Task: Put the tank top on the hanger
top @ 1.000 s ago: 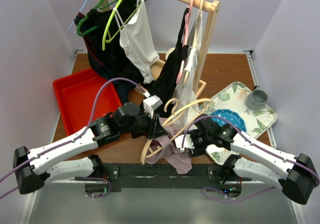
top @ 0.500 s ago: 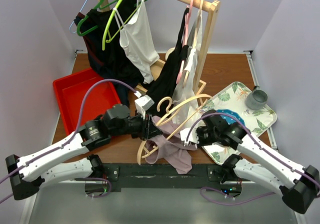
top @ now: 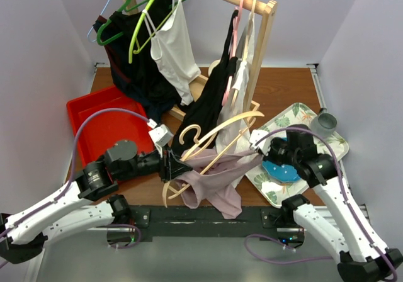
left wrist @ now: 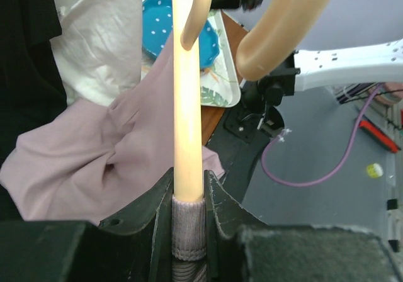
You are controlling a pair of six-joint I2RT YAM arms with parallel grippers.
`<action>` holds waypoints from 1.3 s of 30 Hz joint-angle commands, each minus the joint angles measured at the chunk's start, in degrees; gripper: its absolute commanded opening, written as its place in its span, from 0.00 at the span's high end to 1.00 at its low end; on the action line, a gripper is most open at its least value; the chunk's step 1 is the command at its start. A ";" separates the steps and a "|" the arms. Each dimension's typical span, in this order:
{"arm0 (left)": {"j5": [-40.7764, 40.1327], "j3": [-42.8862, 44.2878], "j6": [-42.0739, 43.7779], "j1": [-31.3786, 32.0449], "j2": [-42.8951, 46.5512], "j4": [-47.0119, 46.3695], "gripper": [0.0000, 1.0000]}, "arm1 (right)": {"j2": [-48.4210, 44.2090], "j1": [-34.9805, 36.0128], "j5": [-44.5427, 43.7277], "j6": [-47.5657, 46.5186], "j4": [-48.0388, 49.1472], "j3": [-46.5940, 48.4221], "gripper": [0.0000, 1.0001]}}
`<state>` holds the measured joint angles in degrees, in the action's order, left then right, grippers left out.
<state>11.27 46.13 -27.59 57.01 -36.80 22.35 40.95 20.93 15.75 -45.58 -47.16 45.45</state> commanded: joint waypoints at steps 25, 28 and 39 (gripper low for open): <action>-0.72 15.21 27.15 -0.32 -4.59 18.69 1.00 | 20.13 -34.11 31.63 6.38 -11.73 28.11 1.00; -0.28 15.92 27.33 -0.32 -5.74 19.05 1.00 | 20.57 -34.20 31.27 6.56 -11.55 28.37 1.00; -0.98 17.15 31.11 -0.32 -7.85 21.59 1.00 | 21.63 -34.64 29.69 7.88 -11.12 30.22 1.00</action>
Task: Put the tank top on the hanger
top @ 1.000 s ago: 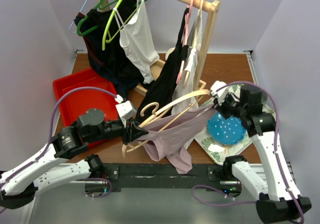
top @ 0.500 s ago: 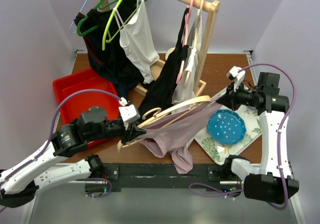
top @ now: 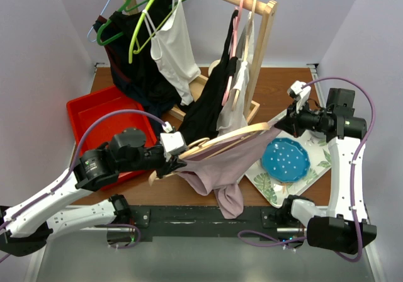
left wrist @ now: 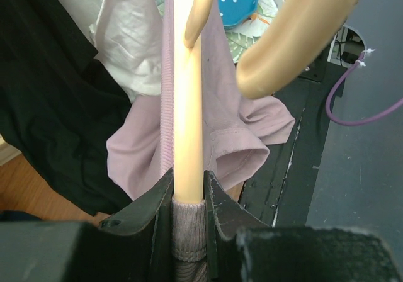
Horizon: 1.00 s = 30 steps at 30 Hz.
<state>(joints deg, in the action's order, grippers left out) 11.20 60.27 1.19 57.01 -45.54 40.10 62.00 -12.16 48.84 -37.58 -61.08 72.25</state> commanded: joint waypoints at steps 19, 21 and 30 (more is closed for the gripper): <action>-4.08 1.60 4.00 -0.32 -1.21 7.01 1.00 | 1.55 -1.72 -4.63 1.02 2.20 3.42 1.00; -6.62 1.87 3.65 -0.32 -2.27 7.28 1.00 | 1.20 -1.81 -3.93 -0.03 1.58 3.60 1.00; -12.35 4.15 2.15 -0.32 -6.14 7.19 1.00 | -0.91 -1.72 -1.74 -4.77 -3.60 4.39 1.00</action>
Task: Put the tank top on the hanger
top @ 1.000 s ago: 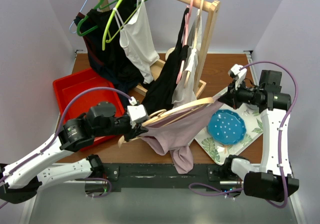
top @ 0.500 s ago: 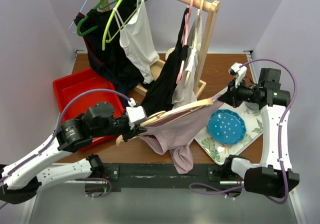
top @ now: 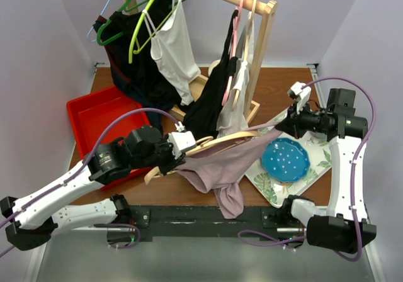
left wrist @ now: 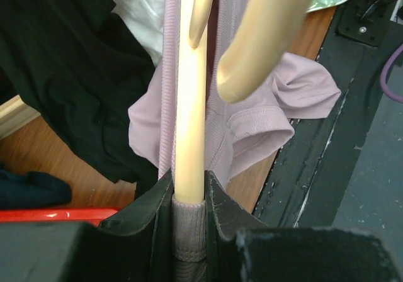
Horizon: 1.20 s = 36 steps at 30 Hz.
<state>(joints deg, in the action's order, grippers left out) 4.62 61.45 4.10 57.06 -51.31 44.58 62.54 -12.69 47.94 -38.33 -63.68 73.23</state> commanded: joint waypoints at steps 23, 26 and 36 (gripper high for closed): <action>11.35 4.11 2.84 -0.37 -7.14 -9.60 1.00 | -8.58 14.18 -3.55 -3.07 -8.49 10.61 0.01; 16.27 4.90 5.74 -0.37 -6.78 -6.71 1.00 | -7.53 14.18 -0.34 -10.16 -12.76 13.60 0.01; 27.54 13.86 9.44 -0.37 -16.53 -0.45 1.00 | -4.36 28.84 10.94 -20.04 -21.04 10.27 0.02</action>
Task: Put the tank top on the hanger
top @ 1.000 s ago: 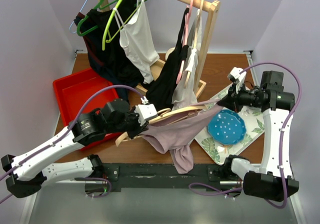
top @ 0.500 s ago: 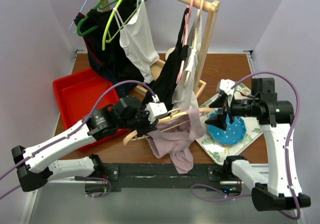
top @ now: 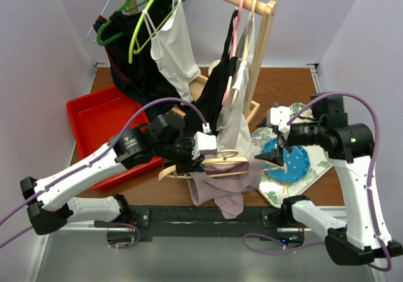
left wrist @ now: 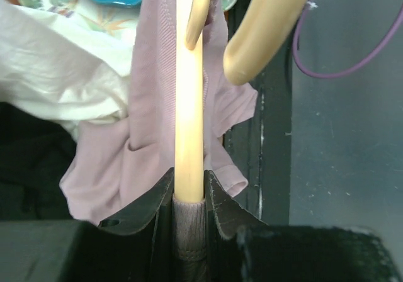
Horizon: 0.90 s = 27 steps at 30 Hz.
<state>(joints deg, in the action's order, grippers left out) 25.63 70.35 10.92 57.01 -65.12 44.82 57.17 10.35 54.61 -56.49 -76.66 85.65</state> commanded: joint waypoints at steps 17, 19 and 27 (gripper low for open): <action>8.83 9.46 0.42 -0.24 -11.51 -1.75 1.00 | 2.87 15.13 6.66 17.44 2.20 0.85 0.35; 8.65 9.46 -0.10 -0.24 -11.60 -2.19 1.00 | 2.86 16.72 4.12 21.05 5.71 -0.30 0.50; -6.26 4.90 -9.04 -0.32 -2.84 -7.45 0.62 | 4.53 19.62 -2.40 29.05 12.23 1.45 1.00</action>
<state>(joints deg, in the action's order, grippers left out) 30.06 76.36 9.32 57.06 -76.25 46.24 61.10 28.84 54.57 -35.75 -69.36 84.93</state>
